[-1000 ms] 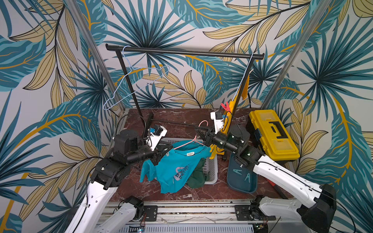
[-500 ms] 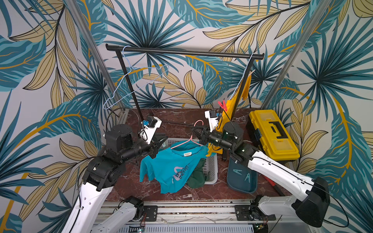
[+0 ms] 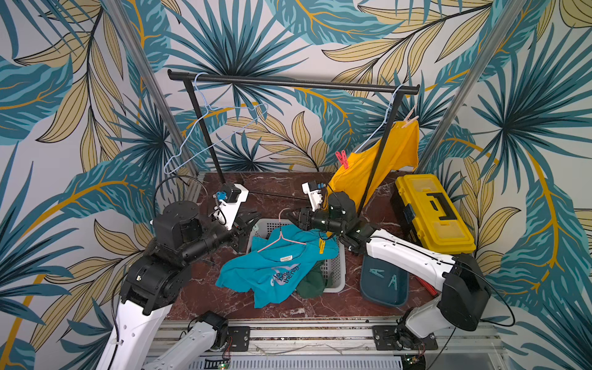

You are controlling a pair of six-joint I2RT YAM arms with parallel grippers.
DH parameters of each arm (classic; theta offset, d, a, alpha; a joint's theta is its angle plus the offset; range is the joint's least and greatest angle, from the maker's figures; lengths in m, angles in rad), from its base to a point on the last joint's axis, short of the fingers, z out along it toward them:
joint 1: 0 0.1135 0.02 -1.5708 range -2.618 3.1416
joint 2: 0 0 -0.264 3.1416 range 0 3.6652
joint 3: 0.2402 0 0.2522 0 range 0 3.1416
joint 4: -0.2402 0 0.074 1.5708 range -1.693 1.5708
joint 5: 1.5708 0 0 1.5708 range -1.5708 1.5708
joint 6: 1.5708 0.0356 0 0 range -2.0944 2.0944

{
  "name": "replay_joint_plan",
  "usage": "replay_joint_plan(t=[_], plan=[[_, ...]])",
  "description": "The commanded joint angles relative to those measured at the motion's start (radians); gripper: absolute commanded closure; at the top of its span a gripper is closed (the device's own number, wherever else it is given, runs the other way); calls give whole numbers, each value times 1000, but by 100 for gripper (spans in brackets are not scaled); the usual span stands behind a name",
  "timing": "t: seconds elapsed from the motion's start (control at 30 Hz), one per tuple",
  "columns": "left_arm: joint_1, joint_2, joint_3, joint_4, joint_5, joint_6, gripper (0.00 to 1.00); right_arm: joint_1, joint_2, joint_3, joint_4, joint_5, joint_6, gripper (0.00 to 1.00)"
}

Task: Remove the clothespins securing t-shirts to the hanger
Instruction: Place the hanger in the basket, then place the clothespin in the storage box.

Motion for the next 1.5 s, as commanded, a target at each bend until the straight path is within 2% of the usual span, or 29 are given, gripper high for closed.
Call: replay_joint_plan(t=[0.0,0.17,0.43,0.7,0.9,1.03,1.1,1.47], plan=[[2,-4,-19,-1,41,-15,82,4,-7,-30,24,1,29,57],[1,-2,-36,5,99,-28,82,4,-56,-37,-2,13,10,36],[-30,11,-70,38,144,-82,82,5,-256,-37,-46,61,-13,27],[-253,38,-124,151,53,-118,82,6,-533,-42,-196,137,-63,23],[-442,138,-121,265,-16,-147,82,6,-789,-97,-415,348,-172,12],[-548,231,-105,341,-53,-152,82,6,-895,-129,-565,475,-205,9],[-586,283,-90,370,-63,-152,82,6,-936,-151,-598,551,-206,1],[-762,578,53,494,-32,-156,82,5,-1224,-258,-680,915,-230,0]])
